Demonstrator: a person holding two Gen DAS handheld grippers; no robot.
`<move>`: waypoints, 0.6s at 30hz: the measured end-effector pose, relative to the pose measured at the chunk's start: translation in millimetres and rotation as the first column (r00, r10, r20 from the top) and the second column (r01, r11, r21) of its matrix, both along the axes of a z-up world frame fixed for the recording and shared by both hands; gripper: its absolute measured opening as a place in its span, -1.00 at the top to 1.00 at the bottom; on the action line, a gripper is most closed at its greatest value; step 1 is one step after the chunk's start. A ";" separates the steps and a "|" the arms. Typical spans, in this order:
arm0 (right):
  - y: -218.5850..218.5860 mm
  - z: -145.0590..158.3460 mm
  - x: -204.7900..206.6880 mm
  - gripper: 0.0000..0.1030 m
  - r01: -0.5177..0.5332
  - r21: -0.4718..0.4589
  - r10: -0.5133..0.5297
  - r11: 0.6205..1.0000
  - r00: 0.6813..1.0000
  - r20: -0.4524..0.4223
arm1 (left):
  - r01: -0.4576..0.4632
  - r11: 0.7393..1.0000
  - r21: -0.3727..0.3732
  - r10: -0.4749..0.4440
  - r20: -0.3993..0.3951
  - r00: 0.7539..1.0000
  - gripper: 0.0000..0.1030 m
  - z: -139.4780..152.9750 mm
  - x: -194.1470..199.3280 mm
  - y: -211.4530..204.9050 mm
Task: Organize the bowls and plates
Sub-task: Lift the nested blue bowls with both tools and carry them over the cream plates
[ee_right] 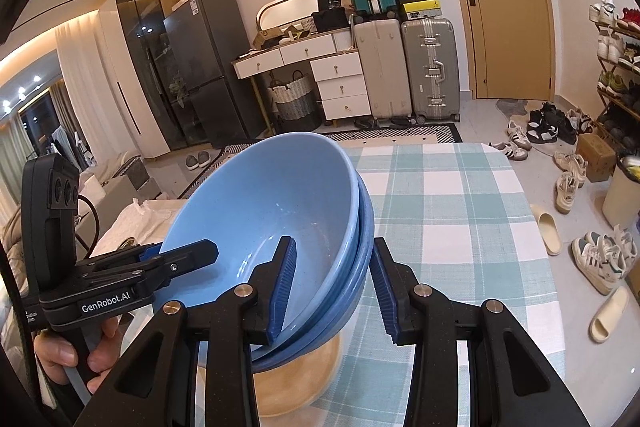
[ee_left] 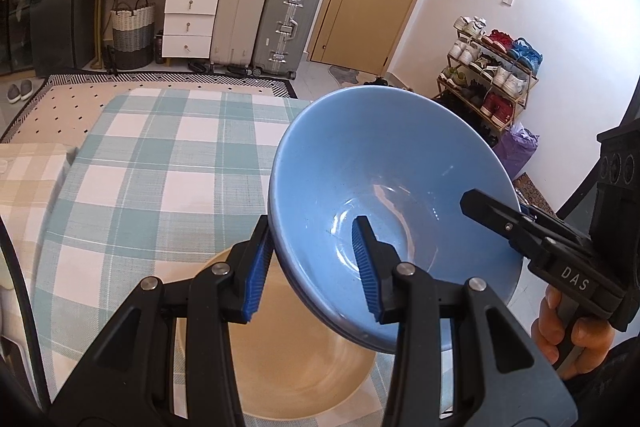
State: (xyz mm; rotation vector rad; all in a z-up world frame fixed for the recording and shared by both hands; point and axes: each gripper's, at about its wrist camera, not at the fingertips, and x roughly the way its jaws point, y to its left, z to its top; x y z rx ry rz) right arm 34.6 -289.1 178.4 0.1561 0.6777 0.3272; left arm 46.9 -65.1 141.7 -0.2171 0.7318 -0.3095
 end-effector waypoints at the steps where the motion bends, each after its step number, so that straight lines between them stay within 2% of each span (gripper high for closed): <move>1: 3.5 1.1 -1.5 0.25 -0.005 0.001 0.005 1.000 1.000 0.000 | -0.006 1.000 0.001 0.006 -0.001 1.000 0.29 2.4 -3.9 2.4; 9: 31.4 0.7 -4.8 0.25 -0.056 0.018 0.056 0.998 0.998 -0.002 | -0.060 0.998 0.022 0.060 0.002 0.998 0.29 12.8 -27.7 30.7; 18: 55.7 -18.1 5.1 0.25 -0.100 0.022 0.100 0.995 0.994 -0.034 | -0.110 0.993 0.052 0.111 -0.019 0.994 0.29 0.7 -38.4 54.4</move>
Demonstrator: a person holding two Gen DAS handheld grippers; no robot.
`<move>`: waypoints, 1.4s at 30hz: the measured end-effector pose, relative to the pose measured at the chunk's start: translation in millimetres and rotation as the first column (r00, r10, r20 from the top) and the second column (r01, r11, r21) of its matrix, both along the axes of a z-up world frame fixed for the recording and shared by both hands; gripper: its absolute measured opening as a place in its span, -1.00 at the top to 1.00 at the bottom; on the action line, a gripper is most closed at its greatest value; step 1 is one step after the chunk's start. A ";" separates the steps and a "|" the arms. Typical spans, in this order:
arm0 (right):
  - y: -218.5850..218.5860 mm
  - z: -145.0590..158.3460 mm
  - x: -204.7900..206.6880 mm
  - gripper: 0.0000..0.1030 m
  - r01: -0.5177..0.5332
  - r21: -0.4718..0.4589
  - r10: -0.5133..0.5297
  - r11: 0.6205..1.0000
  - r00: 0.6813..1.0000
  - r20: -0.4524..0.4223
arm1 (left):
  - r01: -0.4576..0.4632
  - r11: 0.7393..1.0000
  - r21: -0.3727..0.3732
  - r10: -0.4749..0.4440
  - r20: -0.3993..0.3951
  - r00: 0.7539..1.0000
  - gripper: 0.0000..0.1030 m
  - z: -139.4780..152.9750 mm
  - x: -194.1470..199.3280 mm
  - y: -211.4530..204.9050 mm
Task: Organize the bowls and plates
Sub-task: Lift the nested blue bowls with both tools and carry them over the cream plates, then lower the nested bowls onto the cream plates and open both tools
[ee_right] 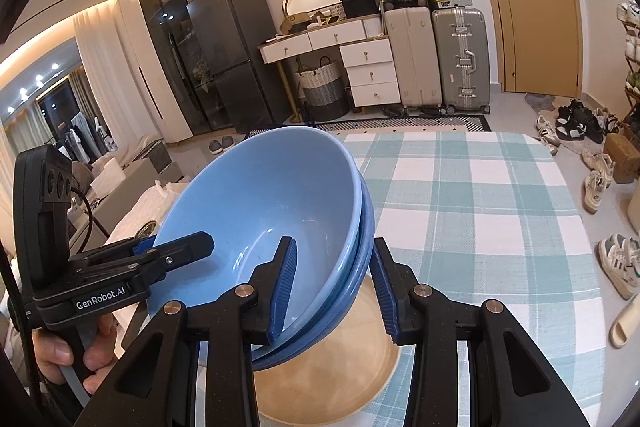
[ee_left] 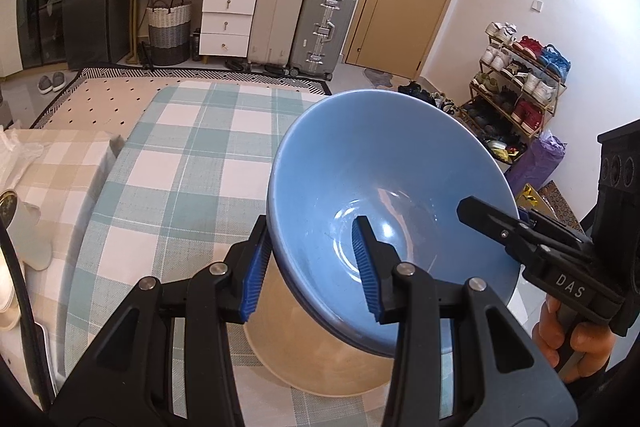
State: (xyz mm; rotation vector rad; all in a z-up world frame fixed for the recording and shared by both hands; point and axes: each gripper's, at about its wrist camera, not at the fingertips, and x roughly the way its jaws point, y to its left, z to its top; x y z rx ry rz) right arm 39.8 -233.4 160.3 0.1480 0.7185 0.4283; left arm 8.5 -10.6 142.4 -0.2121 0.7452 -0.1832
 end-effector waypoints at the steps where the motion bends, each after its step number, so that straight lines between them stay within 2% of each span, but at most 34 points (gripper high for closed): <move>1: 1.8 -2.4 0.7 0.25 -0.002 -0.001 0.002 1.000 1.000 -0.004 | -0.002 1.000 0.002 0.002 -0.004 1.000 0.29 -3.2 1.7 0.9; 12: 13.0 -36.0 18.3 0.25 -0.013 -0.017 0.012 1.000 0.998 -0.062 | -0.018 0.999 0.037 0.021 -0.058 0.998 0.29 -44.4 24.8 1.7; 26: 10.7 -70.6 37.2 0.25 -0.011 -0.038 0.006 0.999 0.993 -0.122 | -0.017 0.999 0.042 0.022 -0.136 0.990 0.29 -94.0 60.1 0.4; 42: 7.1 -81.4 43.6 0.24 -0.008 -0.039 0.002 0.999 0.991 -0.137 | -0.008 0.998 0.064 0.017 -0.130 0.991 0.25 -110.0 77.0 -5.4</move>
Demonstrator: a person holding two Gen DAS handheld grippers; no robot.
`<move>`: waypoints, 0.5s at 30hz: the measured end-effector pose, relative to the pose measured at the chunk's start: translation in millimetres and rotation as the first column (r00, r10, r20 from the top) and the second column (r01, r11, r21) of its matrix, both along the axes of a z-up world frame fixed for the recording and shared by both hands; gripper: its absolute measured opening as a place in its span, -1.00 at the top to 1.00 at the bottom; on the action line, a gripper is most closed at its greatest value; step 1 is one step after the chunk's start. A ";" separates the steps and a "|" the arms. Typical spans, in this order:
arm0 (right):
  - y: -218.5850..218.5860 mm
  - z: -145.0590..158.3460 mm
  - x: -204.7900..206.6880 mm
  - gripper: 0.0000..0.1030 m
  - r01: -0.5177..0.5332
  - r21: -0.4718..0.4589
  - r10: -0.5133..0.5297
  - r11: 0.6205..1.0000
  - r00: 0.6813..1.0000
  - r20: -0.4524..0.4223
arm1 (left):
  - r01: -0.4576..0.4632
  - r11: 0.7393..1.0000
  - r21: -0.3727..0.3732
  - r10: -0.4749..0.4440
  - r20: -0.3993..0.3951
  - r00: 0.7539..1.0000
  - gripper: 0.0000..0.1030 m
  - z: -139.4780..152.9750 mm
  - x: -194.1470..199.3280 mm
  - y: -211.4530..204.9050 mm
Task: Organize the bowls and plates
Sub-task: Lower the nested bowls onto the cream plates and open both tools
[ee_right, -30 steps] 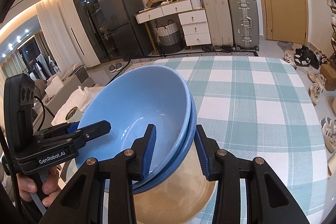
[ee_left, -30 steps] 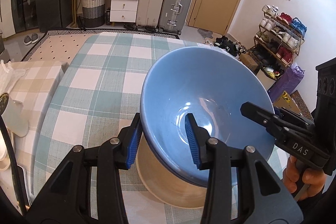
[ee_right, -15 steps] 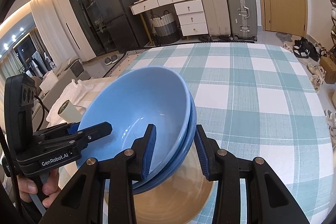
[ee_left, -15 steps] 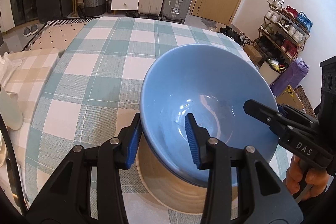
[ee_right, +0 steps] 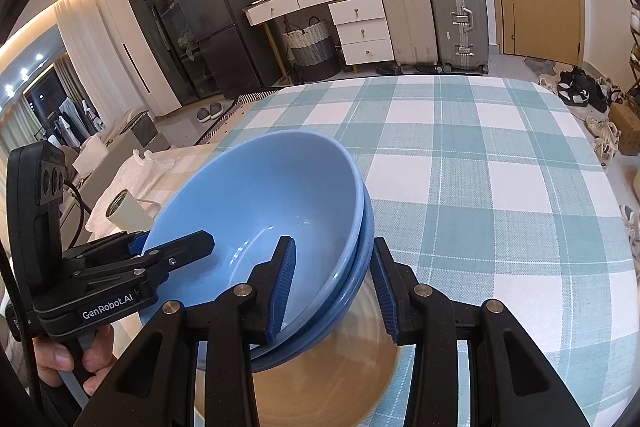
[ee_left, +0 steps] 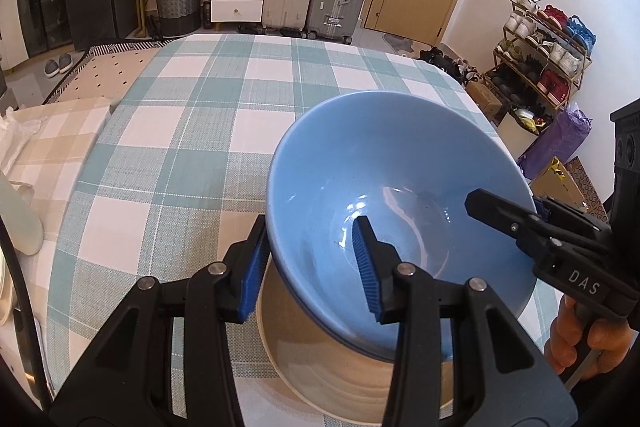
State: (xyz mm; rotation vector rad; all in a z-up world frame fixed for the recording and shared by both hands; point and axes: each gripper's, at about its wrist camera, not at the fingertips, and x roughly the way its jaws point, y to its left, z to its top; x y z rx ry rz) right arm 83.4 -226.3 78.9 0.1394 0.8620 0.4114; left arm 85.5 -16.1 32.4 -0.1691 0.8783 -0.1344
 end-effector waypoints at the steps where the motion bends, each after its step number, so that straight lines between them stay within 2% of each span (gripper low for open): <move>1: 0.1 -0.1 -0.2 0.23 -0.002 -0.001 0.002 1.000 1.000 0.001 | 0.002 1.000 0.000 -0.002 0.001 1.000 0.24 0.2 -0.6 0.1; 4: 0.0 -1.0 0.1 0.21 -0.008 -0.004 0.008 1.000 1.000 0.003 | 0.002 1.000 0.005 -0.002 0.002 1.000 0.21 -0.6 -0.3 -1.2; 6: 0.2 -1.0 -0.4 0.16 -0.015 -0.005 0.015 1.000 1.000 0.005 | 0.012 1.000 0.008 -0.012 0.003 1.000 0.06 -1.8 0.7 -3.1; 8: 0.9 -1.7 -0.8 -0.03 -0.025 -0.009 0.025 1.000 1.000 0.008 | 0.011 1.000 0.025 -0.011 0.009 1.000 -0.02 -3.2 2.2 -3.5; 9: 0.4 -2.0 -1.2 -0.09 -0.024 -0.016 0.024 1.000 1.000 0.017 | 0.008 1.000 0.026 -0.009 0.012 1.000 -0.12 -3.8 2.7 -2.4; 10: -0.1 -1.9 -1.6 -0.29 -0.021 -0.022 0.022 1.000 0.999 0.024 | 0.009 1.000 0.023 -0.009 0.014 1.000 -0.21 -2.6 -0.2 -2.0; 11: -1.4 -1.3 -2.3 -0.40 -0.015 -0.035 0.017 0.999 0.999 0.039 | 0.012 1.000 0.021 -0.013 0.019 1.000 -0.40 -2.8 -0.9 -0.5; 15: -3.7 -1.0 -5.2 -0.54 -0.020 -0.074 0.026 0.997 0.997 0.071 | 0.019 0.998 0.065 -0.024 0.073 0.997 -0.60 -0.1 -8.9 3.9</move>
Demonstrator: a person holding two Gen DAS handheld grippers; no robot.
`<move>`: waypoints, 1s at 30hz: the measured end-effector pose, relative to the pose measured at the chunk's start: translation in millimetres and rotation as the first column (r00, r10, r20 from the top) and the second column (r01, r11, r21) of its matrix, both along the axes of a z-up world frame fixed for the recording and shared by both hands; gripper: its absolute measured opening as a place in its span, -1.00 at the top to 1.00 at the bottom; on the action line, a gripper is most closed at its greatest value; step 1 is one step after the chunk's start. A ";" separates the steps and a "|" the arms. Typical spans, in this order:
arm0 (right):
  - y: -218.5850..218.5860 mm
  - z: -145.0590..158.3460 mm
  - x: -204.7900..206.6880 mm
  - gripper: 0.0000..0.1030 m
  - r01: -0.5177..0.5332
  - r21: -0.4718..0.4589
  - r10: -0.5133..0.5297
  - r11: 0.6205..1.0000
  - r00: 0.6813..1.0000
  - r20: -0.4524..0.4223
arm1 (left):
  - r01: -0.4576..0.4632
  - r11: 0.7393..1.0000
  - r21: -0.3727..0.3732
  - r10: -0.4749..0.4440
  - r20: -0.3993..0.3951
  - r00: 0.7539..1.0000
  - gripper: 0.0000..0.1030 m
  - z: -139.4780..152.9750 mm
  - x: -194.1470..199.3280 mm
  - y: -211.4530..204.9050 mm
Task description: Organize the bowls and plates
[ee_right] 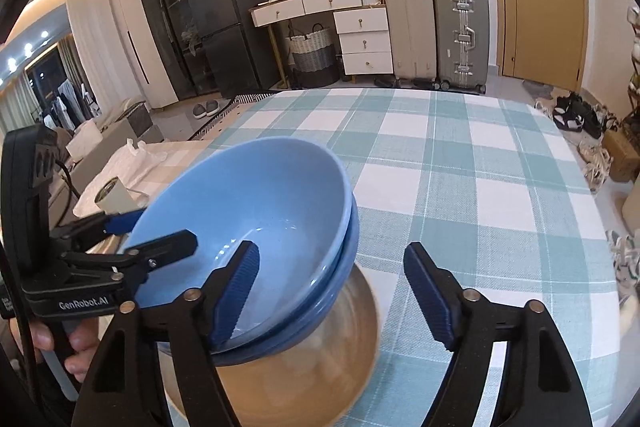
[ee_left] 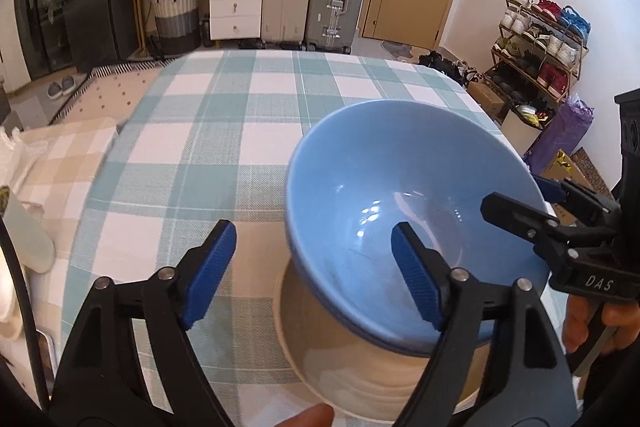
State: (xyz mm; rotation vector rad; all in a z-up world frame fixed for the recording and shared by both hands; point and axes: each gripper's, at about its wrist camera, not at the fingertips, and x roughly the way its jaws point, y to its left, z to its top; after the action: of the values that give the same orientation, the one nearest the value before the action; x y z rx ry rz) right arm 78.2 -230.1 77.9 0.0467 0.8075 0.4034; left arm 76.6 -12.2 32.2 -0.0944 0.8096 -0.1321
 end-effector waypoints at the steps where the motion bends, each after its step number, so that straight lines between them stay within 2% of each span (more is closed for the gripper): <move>1: -0.9 -0.3 -1.1 -0.61 -0.007 -0.001 0.007 1.000 1.000 0.007 | 0.008 1.000 0.000 -0.008 0.016 1.000 -0.65 1.0 -2.6 1.8; 2: -2.1 -0.3 -2.6 -0.69 -0.014 0.002 0.014 1.000 1.000 0.018 | 0.014 1.000 -0.004 -0.014 0.039 0.999 -0.85 2.3 -6.3 4.2; 3: -3.8 0.0 -4.6 -0.74 -0.019 0.009 0.019 1.000 0.999 0.028 | 0.014 1.000 -0.005 -0.014 0.057 0.998 -0.96 3.7 -9.1 6.2; 5: -7.8 2.2 -8.6 -0.96 -0.033 0.039 0.031 0.999 0.998 0.054 | 0.021 1.000 -0.007 -0.020 0.103 0.995 -0.95 6.9 -18.1 10.4; 13: -19.4 6.9 -23.5 -0.98 -0.047 0.039 0.042 0.998 0.991 0.126 | 0.043 0.998 -0.042 -0.035 0.191 0.981 -0.95 9.1 -41.3 27.6; 18: -33.0 10.1 -35.0 -0.98 -0.055 0.044 0.047 0.997 0.983 0.175 | 0.050 0.999 0.005 -0.049 0.263 0.964 -0.95 6.6 -58.2 35.3; 23: -41.2 10.7 -53.3 -0.99 -0.084 0.025 0.076 0.996 0.966 0.248 | 0.056 0.998 0.006 -0.055 0.301 0.952 -0.95 3.8 -71.3 44.3; 30: -45.4 3.0 -78.4 -0.99 -0.136 0.007 0.128 0.991 0.944 0.305 | 0.033 0.999 0.017 -0.037 0.336 0.941 -0.95 -4.5 -89.5 55.3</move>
State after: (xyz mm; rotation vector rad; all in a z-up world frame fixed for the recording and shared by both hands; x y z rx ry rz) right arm -0.3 -275.5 80.9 -0.0436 0.5013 0.5345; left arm -12.9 43.1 27.8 -0.0449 0.4697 -0.1720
